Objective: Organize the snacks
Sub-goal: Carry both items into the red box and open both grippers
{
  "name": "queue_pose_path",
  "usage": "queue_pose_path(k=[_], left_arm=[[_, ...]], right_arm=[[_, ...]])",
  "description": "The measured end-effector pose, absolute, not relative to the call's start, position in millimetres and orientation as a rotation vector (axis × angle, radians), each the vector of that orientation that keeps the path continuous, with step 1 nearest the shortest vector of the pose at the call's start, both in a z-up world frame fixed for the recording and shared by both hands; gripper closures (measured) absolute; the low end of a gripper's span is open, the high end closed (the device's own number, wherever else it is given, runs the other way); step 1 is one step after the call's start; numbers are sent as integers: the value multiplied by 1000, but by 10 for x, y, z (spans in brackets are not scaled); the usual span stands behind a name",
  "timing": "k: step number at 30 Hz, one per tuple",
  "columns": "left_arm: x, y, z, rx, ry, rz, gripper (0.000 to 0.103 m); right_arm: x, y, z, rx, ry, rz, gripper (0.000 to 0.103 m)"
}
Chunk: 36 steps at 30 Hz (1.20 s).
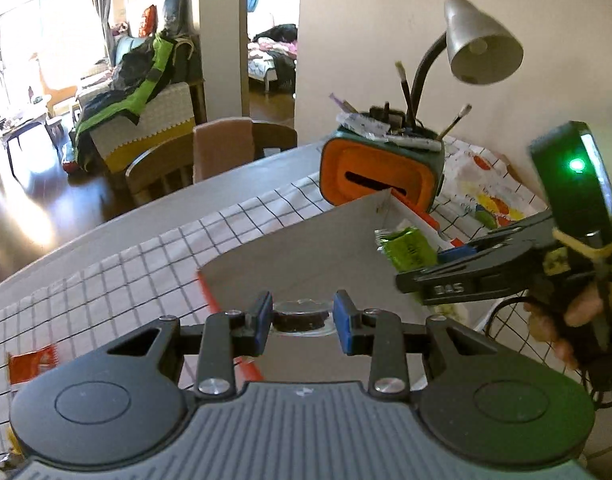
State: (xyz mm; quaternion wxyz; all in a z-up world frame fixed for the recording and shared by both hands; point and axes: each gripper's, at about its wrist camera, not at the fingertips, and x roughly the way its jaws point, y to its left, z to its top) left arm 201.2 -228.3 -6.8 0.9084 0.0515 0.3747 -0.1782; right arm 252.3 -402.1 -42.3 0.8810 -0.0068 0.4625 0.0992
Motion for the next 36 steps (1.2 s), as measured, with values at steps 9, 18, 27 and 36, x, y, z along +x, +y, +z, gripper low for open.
queue_pose_path(k=[9, 18, 27, 36], left_arm=[[2131, -2608, -633, 193, 883, -389, 71], [2091, -2694, -940, 248, 965, -383, 71], [2060, -2649, -986, 245, 992, -365, 70], [1971, -2529, -810, 178, 942, -368, 51]], right_arm=[[2774, -4017, -946, -37, 1071, 190, 62], [2754, -3953, -1104, -106, 1120, 229, 62], [2705, -4054, -1115, -99, 1131, 273, 61], [2449, -4098, -836, -79, 1037, 317, 46]])
